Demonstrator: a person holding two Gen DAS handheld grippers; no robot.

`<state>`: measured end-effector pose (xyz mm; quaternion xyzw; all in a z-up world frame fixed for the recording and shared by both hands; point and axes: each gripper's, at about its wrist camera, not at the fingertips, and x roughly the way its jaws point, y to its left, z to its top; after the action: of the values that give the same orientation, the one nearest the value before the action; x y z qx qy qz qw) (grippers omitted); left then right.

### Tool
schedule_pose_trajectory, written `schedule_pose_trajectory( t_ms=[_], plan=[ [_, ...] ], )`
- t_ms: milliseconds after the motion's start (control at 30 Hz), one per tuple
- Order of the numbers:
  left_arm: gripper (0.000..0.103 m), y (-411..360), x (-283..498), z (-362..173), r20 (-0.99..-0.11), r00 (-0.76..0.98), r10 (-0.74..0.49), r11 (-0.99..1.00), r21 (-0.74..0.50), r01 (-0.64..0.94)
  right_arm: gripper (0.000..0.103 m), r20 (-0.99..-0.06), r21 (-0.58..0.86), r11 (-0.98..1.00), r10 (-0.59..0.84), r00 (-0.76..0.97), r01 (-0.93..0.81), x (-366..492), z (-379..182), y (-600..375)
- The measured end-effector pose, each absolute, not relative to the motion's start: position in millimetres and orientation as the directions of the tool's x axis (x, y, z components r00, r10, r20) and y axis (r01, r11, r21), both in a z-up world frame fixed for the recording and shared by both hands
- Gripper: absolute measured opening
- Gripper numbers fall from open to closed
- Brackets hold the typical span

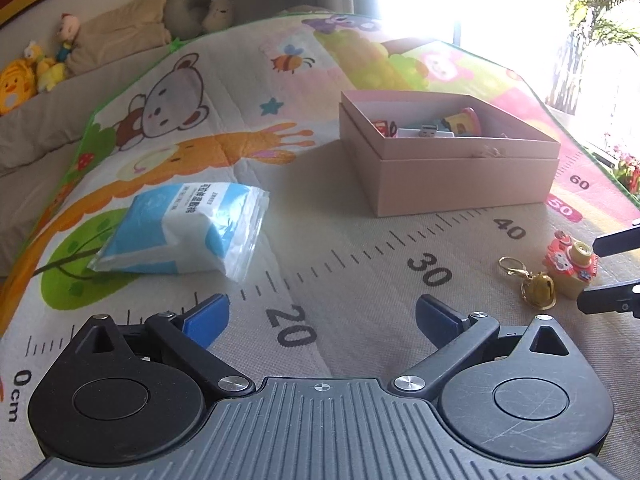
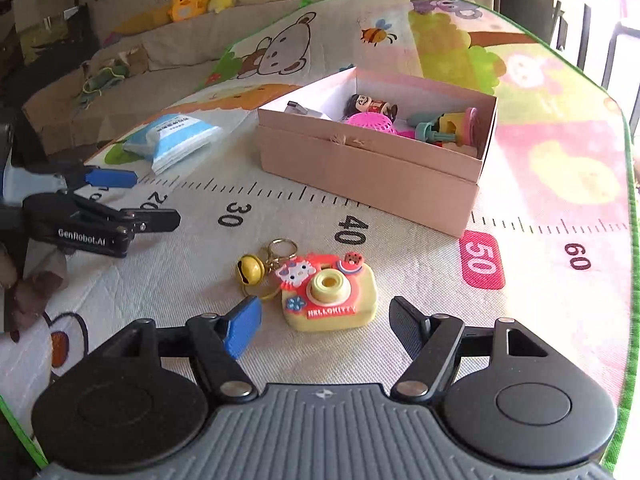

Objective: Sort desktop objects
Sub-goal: 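Grasp the blue wet-wipes pack with the left gripper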

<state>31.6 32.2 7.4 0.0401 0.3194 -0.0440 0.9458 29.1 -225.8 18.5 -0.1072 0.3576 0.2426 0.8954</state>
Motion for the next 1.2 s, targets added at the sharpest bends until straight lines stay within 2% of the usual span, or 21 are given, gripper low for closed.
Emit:
schedule_pose_trajectory(
  t_ms=[167,300,367,467,533,633,733,800,933,1000,1200],
  plan=[
    [0.103,32,31,6,-0.612,0.79,-0.035,0.994,0.057,0.089,0.072,-0.674,-0.057,0.871,0.327,0.662,-0.488,36,10,-203],
    [0.103,35,31,8,-0.606,0.796,-0.011,0.997,0.054,0.055,0.074,-0.666,0.113,0.81,0.492,0.561,-0.576,35,11,-192],
    [0.103,39,30,12,-0.585,0.811,0.012,0.998,0.056,0.025,0.081,-0.655,0.097,0.802,0.498,0.569,-0.589,28,8,-188],
    [0.103,44,38,30,-0.52,0.848,0.096,0.993,0.113,-0.044,0.085,-0.642,0.082,0.813,0.486,0.593,-0.577,24,5,-190],
    [0.103,50,54,42,-0.494,0.85,0.182,0.979,0.17,-0.11,0.095,-0.643,0.096,0.831,0.473,0.603,-0.548,27,5,-193],
    [0.103,69,85,51,-0.474,0.837,0.273,0.957,0.223,-0.186,0.098,-0.642,0.121,0.842,0.47,0.606,-0.525,30,5,-196],
    [0.103,98,120,54,-0.49,0.81,0.322,0.947,0.181,-0.266,0.099,-0.638,0.133,0.843,0.475,0.606,-0.521,30,5,-198],
    [0.103,124,148,48,-0.547,0.766,0.339,0.939,0.145,-0.311,0.102,-0.642,0.134,0.846,0.471,0.605,-0.516,31,4,-197],
    [0.103,157,168,27,-0.67,0.676,0.307,0.934,0.075,-0.35,0.103,-0.651,0.113,0.85,0.455,0.608,-0.515,30,4,-194],
    [0.103,155,159,23,-0.679,0.69,0.25,0.95,0.035,-0.31,0.103,-0.653,0.106,0.851,0.449,0.61,-0.514,30,4,-193],
    [0.103,109,114,12,-0.731,0.675,0.093,0.992,0.014,-0.122,0.103,-0.656,0.102,0.853,0.445,0.61,-0.512,30,4,-193]
  ],
)
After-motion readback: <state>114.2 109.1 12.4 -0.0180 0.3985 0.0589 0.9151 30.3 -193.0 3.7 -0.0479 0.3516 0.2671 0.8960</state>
